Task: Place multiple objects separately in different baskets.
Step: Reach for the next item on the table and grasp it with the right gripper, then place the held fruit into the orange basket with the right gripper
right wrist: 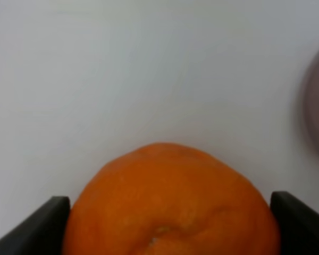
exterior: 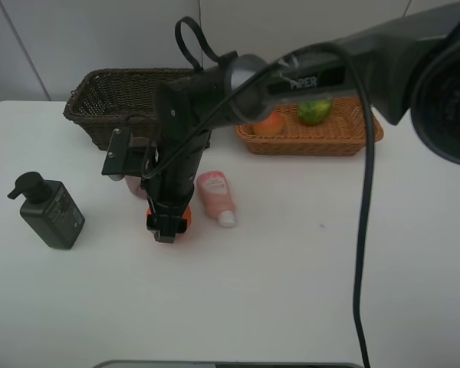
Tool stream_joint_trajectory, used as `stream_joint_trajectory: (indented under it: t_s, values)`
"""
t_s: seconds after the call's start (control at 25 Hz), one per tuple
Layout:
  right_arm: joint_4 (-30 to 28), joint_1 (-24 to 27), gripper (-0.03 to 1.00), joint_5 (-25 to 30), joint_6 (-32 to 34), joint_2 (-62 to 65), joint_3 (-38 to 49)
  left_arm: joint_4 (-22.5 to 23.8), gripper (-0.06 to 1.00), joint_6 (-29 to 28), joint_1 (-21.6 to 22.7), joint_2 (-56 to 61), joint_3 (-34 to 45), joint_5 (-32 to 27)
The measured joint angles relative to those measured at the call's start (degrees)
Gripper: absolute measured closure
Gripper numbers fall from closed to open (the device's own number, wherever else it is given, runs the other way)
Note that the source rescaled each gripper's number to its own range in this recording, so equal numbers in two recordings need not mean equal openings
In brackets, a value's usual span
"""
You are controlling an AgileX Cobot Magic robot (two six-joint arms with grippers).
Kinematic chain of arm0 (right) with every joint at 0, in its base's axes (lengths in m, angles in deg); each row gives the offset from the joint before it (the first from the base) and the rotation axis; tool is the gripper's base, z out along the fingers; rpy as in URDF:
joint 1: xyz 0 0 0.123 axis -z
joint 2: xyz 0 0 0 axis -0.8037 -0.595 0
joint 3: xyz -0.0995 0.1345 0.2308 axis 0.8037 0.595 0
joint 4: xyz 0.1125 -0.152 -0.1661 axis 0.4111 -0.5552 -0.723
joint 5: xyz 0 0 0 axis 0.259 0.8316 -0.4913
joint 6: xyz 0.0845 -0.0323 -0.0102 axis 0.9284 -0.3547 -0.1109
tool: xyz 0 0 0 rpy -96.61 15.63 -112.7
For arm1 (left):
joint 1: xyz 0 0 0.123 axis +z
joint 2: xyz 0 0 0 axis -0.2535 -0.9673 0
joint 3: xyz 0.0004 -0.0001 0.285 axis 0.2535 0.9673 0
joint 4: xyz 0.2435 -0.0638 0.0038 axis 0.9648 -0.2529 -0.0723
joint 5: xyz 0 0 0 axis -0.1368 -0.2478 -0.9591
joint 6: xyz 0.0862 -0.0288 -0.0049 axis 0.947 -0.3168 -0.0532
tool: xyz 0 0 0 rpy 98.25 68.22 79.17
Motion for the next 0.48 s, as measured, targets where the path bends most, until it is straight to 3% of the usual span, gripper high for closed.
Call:
stream_joint_trajectory:
  t_s: [0.48]
  values:
    - [0.08,0.0,0.47,0.34,0.13,0.0,0.0,0.0,-0.06,0.0,0.0,0.0,0.0,0.0]
